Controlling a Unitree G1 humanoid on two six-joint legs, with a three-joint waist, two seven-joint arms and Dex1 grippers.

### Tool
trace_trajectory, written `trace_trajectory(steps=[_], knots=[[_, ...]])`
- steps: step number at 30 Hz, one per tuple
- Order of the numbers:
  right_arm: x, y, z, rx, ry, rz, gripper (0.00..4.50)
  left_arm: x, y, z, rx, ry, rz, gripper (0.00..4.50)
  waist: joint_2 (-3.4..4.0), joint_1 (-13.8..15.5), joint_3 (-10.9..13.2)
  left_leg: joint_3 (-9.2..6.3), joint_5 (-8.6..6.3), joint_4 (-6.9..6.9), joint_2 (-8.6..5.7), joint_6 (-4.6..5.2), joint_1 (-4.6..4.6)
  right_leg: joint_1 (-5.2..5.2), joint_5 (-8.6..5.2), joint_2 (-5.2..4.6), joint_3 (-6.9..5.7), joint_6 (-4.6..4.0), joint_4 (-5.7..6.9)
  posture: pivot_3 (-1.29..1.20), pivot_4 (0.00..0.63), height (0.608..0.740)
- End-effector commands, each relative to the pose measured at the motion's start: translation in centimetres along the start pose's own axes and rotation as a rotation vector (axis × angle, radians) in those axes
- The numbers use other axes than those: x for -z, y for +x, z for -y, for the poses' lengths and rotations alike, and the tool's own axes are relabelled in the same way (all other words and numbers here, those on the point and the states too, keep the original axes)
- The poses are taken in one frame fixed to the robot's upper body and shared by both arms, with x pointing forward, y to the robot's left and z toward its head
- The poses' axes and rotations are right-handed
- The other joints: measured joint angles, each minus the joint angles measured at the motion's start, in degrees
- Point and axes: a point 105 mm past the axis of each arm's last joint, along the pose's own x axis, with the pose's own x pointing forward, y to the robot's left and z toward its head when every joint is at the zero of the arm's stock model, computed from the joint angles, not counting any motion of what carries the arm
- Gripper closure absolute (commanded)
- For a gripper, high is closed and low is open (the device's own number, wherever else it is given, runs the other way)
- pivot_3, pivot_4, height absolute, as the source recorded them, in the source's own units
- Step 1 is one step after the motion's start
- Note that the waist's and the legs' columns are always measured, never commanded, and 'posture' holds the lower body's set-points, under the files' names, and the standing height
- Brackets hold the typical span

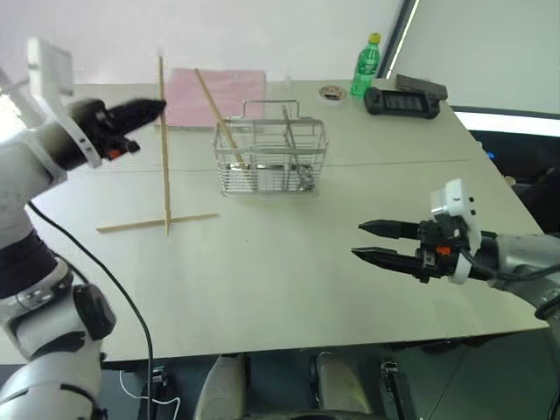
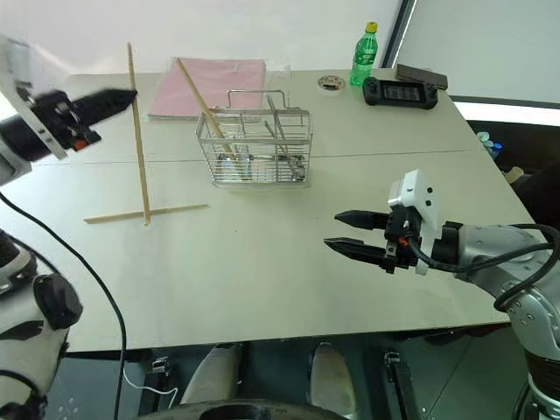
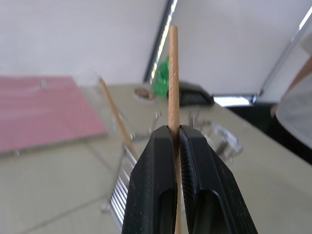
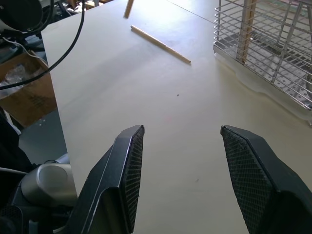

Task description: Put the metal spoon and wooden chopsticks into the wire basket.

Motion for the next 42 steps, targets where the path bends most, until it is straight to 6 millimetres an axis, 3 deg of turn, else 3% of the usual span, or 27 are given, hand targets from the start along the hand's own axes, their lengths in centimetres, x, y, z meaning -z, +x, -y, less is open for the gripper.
trace_trajectory(steps=[1, 11, 21, 25, 32, 42], knots=[[-1.0, 0.2, -0.1, -0.01, -0.038, 0.029, 1.92, -3.5, 2.1, 0.0, -0.08, 0.094, 0.208, 4.48, -0.02, 0.4, 0.0, 0.0, 0.0, 0.04, -0.01, 0.0, 0.0, 0.05, 0.01, 0.0, 0.0, 0.01, -0.02, 0.0, 0.15, 0.721], [-1.2, 0.2, 0.0, 0.026, -0.033, 0.05, 1.92, -3.4, 7.8, -0.3, -0.051, 0.128, 0.281, 4.48, -0.02, 0.4, 0.0, 0.05, -0.01, -0.03, -0.03, 0.0, -0.06, -0.03, 0.03, -0.01, 0.02, 0.06, -0.07, 0.0, 0.15, 0.721], [-1.0, 0.1, -0.3, 0.069, -0.018, 0.067, 1.92, -4.6, 11.0, -0.1, -0.02, 0.132, 0.323, 4.48, -0.05, 0.5, 0.0, 0.05, -0.01, -0.03, -0.04, 0.0, -0.09, -0.04, 0.04, -0.01, 0.02, 0.1, -0.07, 0.0, 0.15, 0.721], [-1.0, -0.1, -0.2, 0.085, -0.014, 0.072, 1.92, -3.5, 12.2, 0.8, 0.018, 0.153, 0.306, 4.48, -0.05, 0.5, 0.0, 0.05, -0.01, -0.03, -0.04, 0.0, -0.08, -0.04, 0.05, -0.01, 0.01, 0.14, -0.07, 0.0, 0.15, 0.721], [-1.6, -0.4, 0.0, 0.112, -0.035, 0.094, 1.92, -0.4, 12.4, 0.8, 0.031, 0.16, 0.252, 4.48, -0.03, 0.3, 0.0, 0.06, -0.01, -0.05, -0.04, 0.01, -0.08, -0.05, 0.07, -0.01, 0.02, 0.18, -0.06, 0.0, 0.15, 0.721], [-3.3, -0.8, 1.5, 0.186, -0.045, 0.168, 1.92, 3.4, 10.5, 0.3, -0.009, 0.122, 0.187, 4.48, -0.06, 0.5, 0.0, 0.05, -0.01, -0.06, -0.03, 0.01, -0.09, -0.06, 0.08, -0.01, 0.02, 0.19, -0.04, 0.0, 0.15, 0.721]])
